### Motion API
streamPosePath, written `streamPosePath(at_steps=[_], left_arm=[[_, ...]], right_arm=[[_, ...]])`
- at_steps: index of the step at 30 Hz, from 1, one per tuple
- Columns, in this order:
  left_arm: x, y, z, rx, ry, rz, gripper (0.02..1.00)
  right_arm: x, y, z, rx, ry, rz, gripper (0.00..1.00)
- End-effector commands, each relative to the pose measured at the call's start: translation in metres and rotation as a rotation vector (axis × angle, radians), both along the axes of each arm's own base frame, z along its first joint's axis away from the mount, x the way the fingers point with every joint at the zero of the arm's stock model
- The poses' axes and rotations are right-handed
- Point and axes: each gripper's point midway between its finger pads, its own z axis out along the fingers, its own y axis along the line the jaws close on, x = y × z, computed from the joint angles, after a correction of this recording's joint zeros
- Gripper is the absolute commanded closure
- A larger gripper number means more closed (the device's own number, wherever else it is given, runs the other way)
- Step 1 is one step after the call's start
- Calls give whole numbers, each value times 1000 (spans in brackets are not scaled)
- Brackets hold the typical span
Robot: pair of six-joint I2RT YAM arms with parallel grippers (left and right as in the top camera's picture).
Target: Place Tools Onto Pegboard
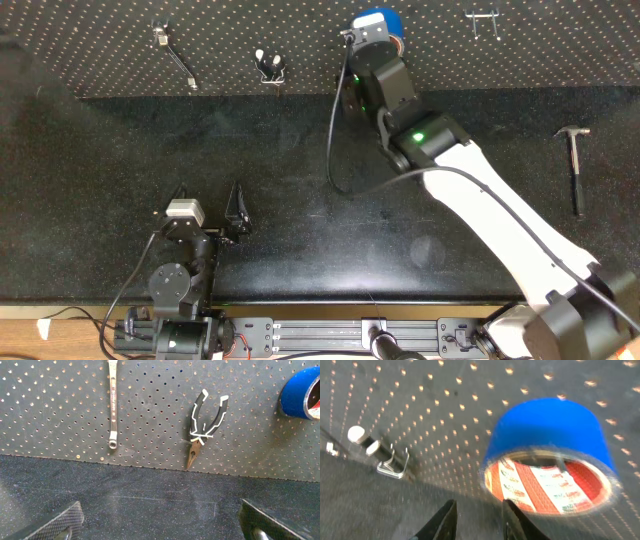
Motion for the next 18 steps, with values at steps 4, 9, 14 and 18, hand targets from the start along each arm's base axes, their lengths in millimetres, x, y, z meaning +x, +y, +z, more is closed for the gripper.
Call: streamPosePath(at_steps=[4,9,14,18], left_arm=[[-1,-3,-1,12,1,-15,25],[-1,-3,-1,12,1,-15,23],[-1,-3,-1,12,1,-15,23],[-1,-3,-1,12,1,-15,25]], right_arm=[[-84,-128,-72,-249,475,-239,487],[-126,-257,-115,-266,755,-546,191],[-170,-334,-124,-296,932,-552,115],[-178,-376,-141,-253,977,-564,108]])
